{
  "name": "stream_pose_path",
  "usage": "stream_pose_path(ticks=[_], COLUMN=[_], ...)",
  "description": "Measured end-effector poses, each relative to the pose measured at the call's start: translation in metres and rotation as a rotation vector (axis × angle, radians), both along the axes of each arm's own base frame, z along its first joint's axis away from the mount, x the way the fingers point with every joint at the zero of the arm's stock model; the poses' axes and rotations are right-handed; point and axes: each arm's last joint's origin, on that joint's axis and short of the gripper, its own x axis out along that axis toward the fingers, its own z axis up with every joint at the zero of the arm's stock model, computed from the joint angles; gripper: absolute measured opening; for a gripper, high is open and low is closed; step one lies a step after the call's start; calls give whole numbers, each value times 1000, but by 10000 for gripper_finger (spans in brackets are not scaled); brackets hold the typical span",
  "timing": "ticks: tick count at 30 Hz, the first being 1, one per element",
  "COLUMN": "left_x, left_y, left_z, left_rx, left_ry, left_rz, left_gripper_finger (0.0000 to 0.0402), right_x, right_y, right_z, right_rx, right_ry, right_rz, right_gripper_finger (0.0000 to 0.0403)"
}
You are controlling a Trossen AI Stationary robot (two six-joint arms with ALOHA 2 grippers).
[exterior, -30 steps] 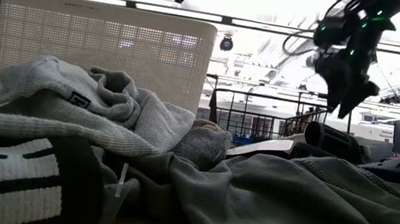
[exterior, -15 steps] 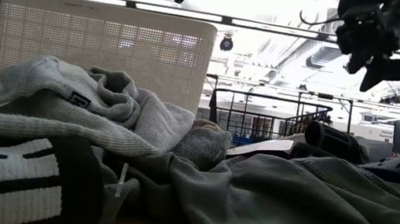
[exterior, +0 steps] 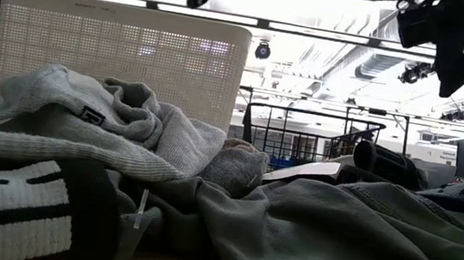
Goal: Pick & Place Cloths
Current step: Put the white underwear into the black wire basket
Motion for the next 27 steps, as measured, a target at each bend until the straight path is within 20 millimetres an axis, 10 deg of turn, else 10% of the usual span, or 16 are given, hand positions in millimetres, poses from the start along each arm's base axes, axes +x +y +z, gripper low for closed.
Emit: stream_pose_path(ticks=[14, 27], left_x=[-17, -9], left_y=[-82, -158], left_z=[-9, -17], left_rx=[83, -37], left_ry=[420, 627], left_rz=[22, 398], left_gripper_finger=[241, 241], right_x=[10, 12], right_y=[34, 45], right_z=[1, 2], right_rx=[-169, -244], right_ry=[-33, -55], right_rz=[162, 211], right_gripper_finger=[245, 245])
